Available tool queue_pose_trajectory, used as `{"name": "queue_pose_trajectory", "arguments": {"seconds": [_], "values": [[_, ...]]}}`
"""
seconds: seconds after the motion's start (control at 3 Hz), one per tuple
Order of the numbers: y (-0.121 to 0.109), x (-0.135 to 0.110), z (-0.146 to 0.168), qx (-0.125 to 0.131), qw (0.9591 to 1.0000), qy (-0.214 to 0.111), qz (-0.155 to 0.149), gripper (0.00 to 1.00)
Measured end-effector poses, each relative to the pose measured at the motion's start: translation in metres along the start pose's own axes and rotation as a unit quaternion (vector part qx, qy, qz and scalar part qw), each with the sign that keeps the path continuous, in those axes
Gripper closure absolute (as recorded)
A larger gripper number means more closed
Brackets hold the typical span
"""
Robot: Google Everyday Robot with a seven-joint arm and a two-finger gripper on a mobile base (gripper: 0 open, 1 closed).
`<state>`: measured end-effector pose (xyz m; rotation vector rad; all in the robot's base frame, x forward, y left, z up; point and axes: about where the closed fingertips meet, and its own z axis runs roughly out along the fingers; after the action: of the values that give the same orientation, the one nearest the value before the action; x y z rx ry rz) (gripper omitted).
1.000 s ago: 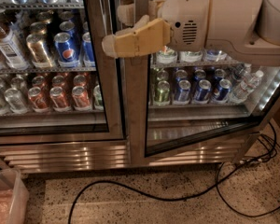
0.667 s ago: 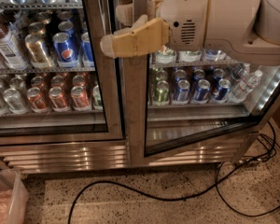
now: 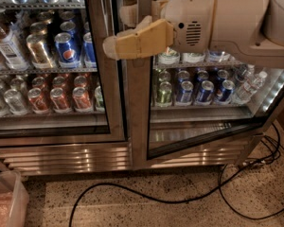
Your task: Open right fridge door
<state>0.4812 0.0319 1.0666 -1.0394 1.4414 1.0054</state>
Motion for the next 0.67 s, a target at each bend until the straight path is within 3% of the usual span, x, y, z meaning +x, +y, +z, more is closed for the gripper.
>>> {"name": "queue_pose_trajectory", "arguments": {"seconds": [0.67], "values": [[0.0054, 0.0003, -0.0018, 0.003, 1.0000, 0.004, 0.007, 0.00]]}}
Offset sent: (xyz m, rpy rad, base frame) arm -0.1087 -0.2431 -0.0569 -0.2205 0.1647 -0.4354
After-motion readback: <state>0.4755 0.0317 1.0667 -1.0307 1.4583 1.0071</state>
